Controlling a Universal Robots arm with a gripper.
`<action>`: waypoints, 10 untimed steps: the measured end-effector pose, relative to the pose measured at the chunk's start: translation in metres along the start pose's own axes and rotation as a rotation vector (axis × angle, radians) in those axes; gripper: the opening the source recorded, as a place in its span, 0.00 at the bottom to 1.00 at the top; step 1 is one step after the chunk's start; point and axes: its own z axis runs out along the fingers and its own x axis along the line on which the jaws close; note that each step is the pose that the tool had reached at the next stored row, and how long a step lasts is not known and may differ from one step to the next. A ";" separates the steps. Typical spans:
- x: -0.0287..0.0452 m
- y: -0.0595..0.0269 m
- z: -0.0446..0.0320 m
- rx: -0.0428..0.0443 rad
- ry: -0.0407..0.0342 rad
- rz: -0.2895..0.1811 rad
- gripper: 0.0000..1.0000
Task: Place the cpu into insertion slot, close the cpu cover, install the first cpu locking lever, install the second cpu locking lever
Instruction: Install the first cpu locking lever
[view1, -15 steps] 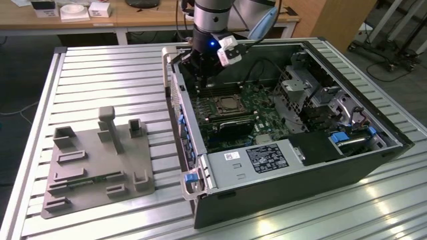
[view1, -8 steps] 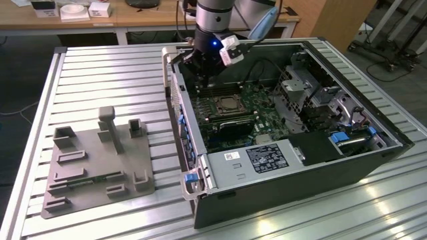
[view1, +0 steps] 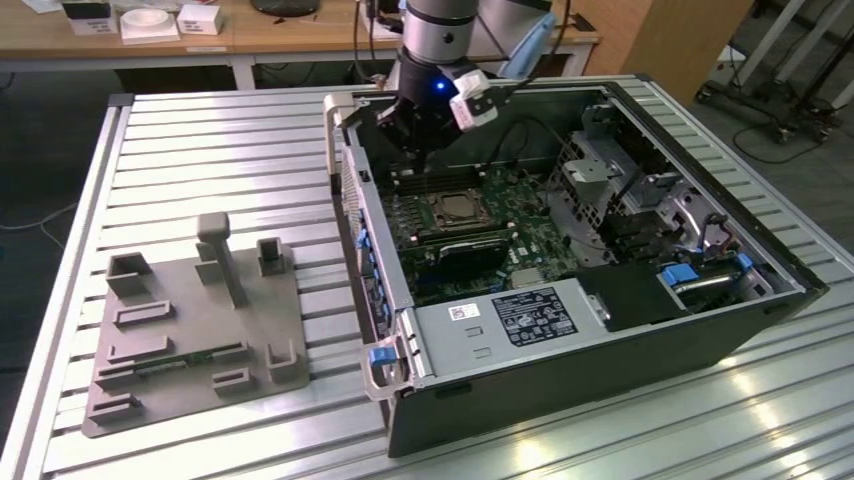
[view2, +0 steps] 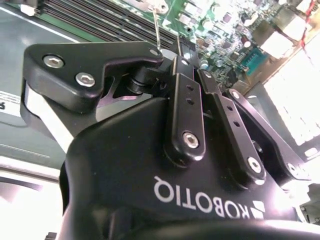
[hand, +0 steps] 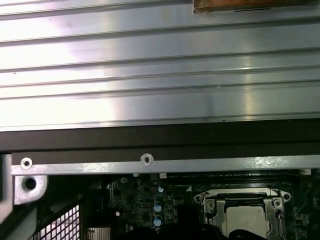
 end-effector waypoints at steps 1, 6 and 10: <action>-0.0015 0.0001 0.0000 0.0001 0.0001 -0.001 0.10; -0.0101 0.0006 0.0000 0.0000 0.0004 -0.008 0.10; -0.0182 0.0010 0.0000 0.0001 0.0006 -0.011 0.10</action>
